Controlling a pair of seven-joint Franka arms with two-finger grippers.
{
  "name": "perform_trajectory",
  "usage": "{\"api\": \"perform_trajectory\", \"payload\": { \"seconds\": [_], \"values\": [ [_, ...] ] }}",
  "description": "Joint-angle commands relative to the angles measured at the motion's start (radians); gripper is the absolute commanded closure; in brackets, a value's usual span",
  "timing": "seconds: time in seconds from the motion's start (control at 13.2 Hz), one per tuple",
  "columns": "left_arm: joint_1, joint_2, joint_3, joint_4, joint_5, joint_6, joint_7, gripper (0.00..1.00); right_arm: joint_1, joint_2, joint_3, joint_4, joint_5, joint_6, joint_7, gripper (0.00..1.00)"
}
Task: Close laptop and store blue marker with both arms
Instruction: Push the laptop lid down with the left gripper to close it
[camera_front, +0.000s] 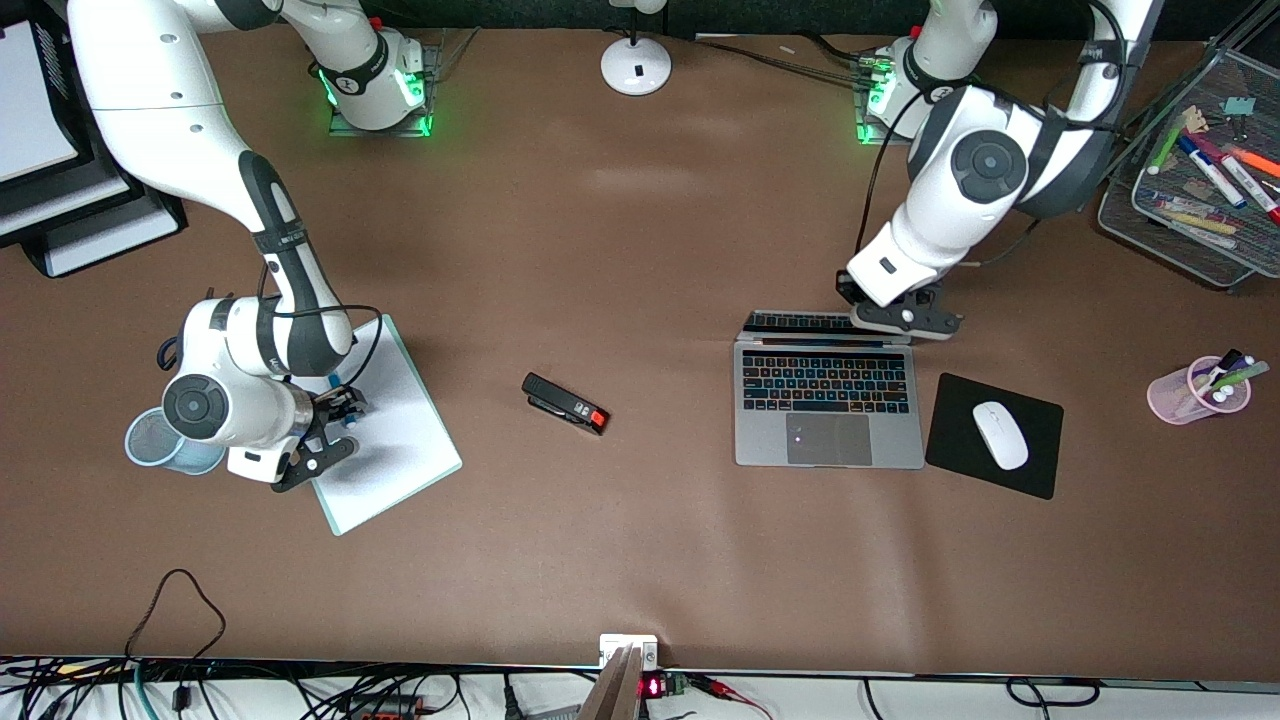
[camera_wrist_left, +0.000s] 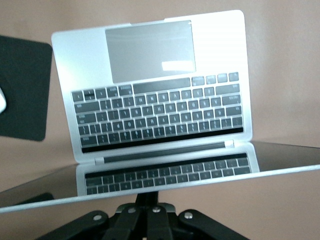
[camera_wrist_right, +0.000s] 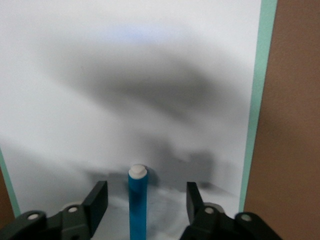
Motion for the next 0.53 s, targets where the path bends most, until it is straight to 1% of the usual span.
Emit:
{"api": "perform_trajectory", "payload": {
  "seconds": [0.0, 0.15, 0.3, 0.45],
  "values": [
    [0.03, 0.104, -0.005, 0.078, 0.034, 0.038, 0.01, 0.99, -0.001, -0.005, 0.003, -0.009, -0.012, 0.003, -0.013, 0.36],
    [0.038, 0.166, -0.004, 0.1, 0.039, 0.102, 0.01, 0.99, -0.001, -0.005, 0.003, -0.009, -0.012, 0.0, -0.01, 0.5],
    [0.05, 0.225, -0.001, 0.113, 0.046, 0.16, 0.016, 0.99, -0.001, -0.004, 0.003, -0.009, -0.012, -0.001, -0.006, 0.51],
    [0.058, 0.265, -0.001, 0.127, 0.066, 0.191, 0.032, 0.99, -0.001, -0.004, 0.003, -0.009, -0.012, -0.001, -0.002, 0.53]
  ]
}}
